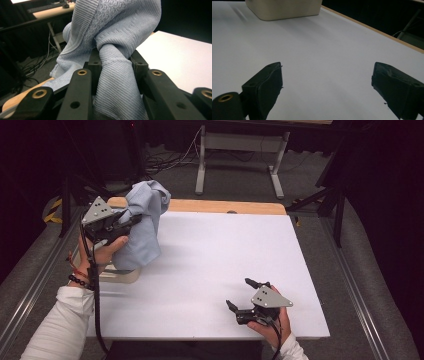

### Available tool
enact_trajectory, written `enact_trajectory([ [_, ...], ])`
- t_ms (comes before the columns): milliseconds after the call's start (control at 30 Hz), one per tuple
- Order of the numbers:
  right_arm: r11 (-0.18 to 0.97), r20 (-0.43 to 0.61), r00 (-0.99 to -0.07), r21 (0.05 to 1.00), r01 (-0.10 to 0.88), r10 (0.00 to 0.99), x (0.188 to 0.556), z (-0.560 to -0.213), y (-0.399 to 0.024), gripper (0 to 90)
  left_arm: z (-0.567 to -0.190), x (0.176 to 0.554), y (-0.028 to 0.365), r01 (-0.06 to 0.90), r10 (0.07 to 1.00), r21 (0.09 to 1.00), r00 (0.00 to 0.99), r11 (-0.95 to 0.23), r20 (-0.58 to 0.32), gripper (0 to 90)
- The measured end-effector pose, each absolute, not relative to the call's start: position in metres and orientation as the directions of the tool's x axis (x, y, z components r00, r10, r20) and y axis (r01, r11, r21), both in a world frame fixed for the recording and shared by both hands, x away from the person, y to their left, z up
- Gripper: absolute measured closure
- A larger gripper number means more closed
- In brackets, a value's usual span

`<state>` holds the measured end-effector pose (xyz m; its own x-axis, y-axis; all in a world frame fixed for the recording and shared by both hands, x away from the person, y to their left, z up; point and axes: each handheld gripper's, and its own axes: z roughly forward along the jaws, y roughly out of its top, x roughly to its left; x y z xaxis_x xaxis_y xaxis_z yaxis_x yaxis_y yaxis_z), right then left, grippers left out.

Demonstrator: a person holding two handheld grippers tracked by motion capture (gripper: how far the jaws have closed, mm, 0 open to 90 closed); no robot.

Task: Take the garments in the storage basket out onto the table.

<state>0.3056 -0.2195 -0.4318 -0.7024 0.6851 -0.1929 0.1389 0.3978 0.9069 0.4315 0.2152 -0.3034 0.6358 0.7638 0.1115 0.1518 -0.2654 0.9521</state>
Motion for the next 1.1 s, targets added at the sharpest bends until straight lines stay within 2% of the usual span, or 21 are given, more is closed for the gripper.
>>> enact_trajectory([
  [1100, 0.393, -0.204, -0.687, 0.911, 0.128, 0.697, 0.305, -0.430, -0.221, 11.0, -0.302, 0.415, 0.144, 0.101, 0.632, 0.951, 0.766, -0.294, 0.114, 68.0],
])
